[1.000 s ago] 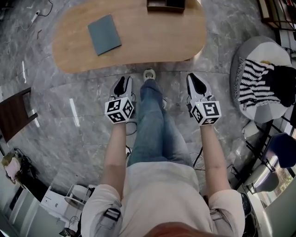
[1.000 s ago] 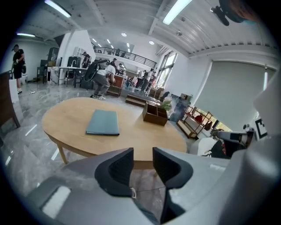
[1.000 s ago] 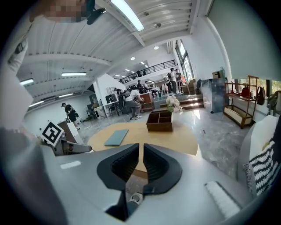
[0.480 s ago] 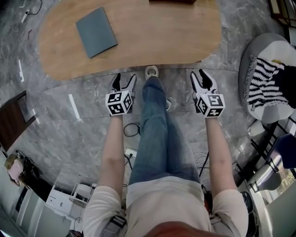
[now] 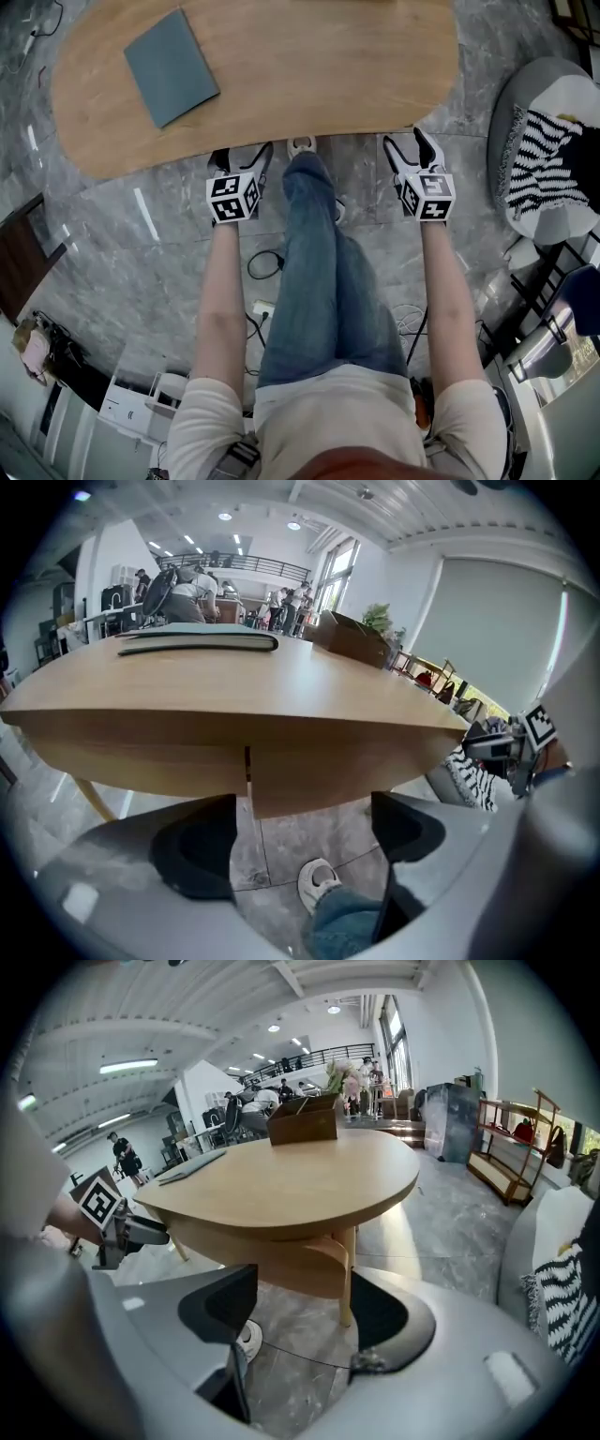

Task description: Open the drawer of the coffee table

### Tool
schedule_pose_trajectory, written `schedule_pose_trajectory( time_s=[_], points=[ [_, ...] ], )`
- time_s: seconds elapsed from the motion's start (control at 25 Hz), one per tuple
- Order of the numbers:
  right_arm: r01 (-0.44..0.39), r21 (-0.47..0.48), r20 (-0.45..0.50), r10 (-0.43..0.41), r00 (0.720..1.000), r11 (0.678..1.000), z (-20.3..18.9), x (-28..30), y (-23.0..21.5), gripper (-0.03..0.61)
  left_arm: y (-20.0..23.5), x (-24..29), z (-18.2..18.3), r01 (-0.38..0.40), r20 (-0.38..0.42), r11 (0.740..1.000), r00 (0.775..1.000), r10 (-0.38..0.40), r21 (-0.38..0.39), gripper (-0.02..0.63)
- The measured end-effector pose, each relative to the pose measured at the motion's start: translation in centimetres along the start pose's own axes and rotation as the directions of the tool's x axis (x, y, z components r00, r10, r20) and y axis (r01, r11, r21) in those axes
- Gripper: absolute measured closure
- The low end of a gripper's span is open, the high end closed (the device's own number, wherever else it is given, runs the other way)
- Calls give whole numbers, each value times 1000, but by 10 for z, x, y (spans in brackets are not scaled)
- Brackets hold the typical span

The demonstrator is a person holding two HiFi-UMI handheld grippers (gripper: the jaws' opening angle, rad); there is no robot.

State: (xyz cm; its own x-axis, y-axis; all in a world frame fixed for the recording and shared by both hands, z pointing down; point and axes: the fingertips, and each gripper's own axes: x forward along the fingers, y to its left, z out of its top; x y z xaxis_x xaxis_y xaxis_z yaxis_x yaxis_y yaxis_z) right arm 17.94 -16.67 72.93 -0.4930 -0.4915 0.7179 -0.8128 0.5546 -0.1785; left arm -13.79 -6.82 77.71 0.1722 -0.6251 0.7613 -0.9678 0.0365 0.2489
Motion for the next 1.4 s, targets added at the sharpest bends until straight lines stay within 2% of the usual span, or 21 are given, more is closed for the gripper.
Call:
schedule_pose_trajectory(
  time_s=[0.16, 0.52, 0.76, 1.12, 1.4],
  points=[
    [11, -3, -31, -11, 999, 1000, -9, 15, -10, 242, 1, 15, 5, -5, 9, 1000, 1000, 5, -11, 146],
    [-36, -33, -65, 34, 997, 999, -12, 38, -6, 224, 2, 21, 13, 1, 13, 1000, 1000, -2, 30, 123],
    [1, 10, -44, 0, 999, 1000, -9, 42, -7, 259, -6, 22, 16, 32, 5, 999, 999, -32, 18, 135],
    [9, 15, -68, -8, 998, 1000, -12, 40, -8, 267, -6, 20, 15, 23, -14, 1000, 1000, -22, 22, 137],
    [19, -8, -98, -19, 995, 1000, -27, 28, -7, 290, -12, 8, -1, 26, -38, 999, 999, -26, 18, 147]
  ],
)
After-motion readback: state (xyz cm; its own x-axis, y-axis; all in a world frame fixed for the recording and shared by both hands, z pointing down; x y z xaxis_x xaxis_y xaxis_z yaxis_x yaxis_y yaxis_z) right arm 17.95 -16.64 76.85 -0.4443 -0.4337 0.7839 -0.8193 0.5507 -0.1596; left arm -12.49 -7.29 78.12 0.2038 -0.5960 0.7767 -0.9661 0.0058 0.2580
